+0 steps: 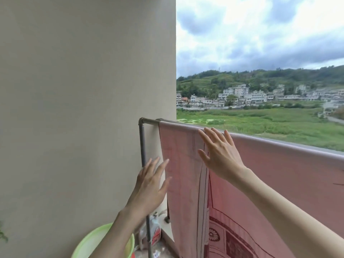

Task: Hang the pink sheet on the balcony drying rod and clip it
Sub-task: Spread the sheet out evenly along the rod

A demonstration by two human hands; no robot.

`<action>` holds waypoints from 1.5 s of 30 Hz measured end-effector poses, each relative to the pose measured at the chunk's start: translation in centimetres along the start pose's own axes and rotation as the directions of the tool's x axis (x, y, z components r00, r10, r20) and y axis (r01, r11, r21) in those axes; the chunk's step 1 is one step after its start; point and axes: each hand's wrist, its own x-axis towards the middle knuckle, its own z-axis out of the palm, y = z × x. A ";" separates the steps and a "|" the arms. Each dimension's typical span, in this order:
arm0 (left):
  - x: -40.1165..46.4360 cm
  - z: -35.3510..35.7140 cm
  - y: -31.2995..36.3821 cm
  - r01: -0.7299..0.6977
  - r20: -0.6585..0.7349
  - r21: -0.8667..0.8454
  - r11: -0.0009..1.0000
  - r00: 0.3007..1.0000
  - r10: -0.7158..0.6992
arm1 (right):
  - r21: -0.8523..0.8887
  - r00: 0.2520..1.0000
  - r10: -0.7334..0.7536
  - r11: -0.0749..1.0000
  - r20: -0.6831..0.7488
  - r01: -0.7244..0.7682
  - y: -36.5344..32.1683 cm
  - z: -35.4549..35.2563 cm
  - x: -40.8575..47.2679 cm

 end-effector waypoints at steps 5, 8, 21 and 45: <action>8.2 3.5 -5.1 -0.078 -0.039 -0.156 0.985 0.997 0.072 | -0.054 0.999 0.018 0.998 -0.029 -0.019 -1.3 4.4 7.0; 13.4 3.7 -8.0 -0.081 -0.048 -0.209 0.974 0.996 0.073 | -0.045 0.997 0.031 0.998 -0.066 -0.034 -2.4 6.2 11.5; 24.4 5.7 -15.0 0.048 0.001 -0.855 0.516 0.996 -0.090 | -0.020 0.982 0.187 0.982 -0.004 -0.187 -6.0 11.8 21.7; 32.1 3.7 -34.0 0.231 0.204 -0.920 0.316 0.972 -0.118 | -0.051 0.978 0.190 0.979 -0.091 -0.195 -16.1 21.3 34.0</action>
